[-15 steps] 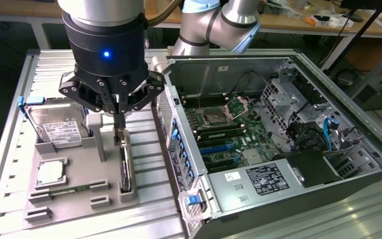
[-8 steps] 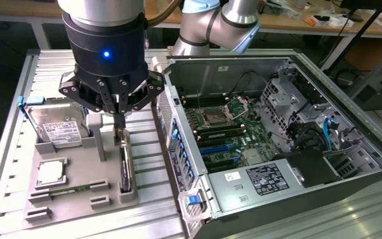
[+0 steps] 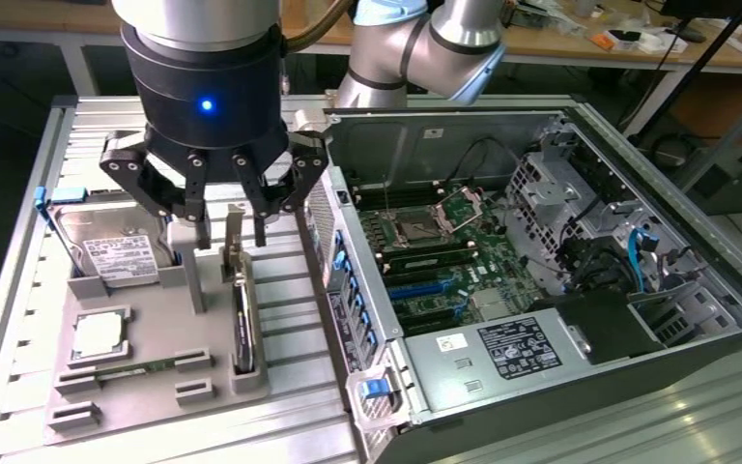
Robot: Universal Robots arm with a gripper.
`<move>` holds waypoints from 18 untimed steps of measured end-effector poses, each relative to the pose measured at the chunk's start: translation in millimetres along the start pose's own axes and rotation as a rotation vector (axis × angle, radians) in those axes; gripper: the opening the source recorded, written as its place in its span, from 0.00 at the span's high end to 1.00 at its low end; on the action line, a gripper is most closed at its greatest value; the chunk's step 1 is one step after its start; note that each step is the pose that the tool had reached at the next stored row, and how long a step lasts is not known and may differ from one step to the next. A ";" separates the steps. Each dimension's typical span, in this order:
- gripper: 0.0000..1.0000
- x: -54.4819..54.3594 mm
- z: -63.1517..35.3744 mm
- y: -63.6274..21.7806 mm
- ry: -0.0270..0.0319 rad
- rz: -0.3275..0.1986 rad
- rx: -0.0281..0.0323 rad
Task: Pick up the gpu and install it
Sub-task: 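Pick up the gpu and move the gpu toward the slot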
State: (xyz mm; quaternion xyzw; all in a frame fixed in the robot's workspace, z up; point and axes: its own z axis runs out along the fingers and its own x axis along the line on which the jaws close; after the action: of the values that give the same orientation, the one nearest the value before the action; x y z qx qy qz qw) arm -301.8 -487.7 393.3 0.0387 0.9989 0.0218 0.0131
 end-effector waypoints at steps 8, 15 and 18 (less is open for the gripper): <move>0.40 0.2 7.8 0.1 0.0008 -0.019 -0.0005; 0.40 0.3 9.9 0.0 0.0007 -0.020 -0.0006; 0.40 0.3 11.2 -0.1 0.0009 -0.021 -0.0006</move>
State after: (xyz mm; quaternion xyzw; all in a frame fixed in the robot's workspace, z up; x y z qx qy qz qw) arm -301.9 -487.3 382.1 0.0282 0.9993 0.0219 0.0129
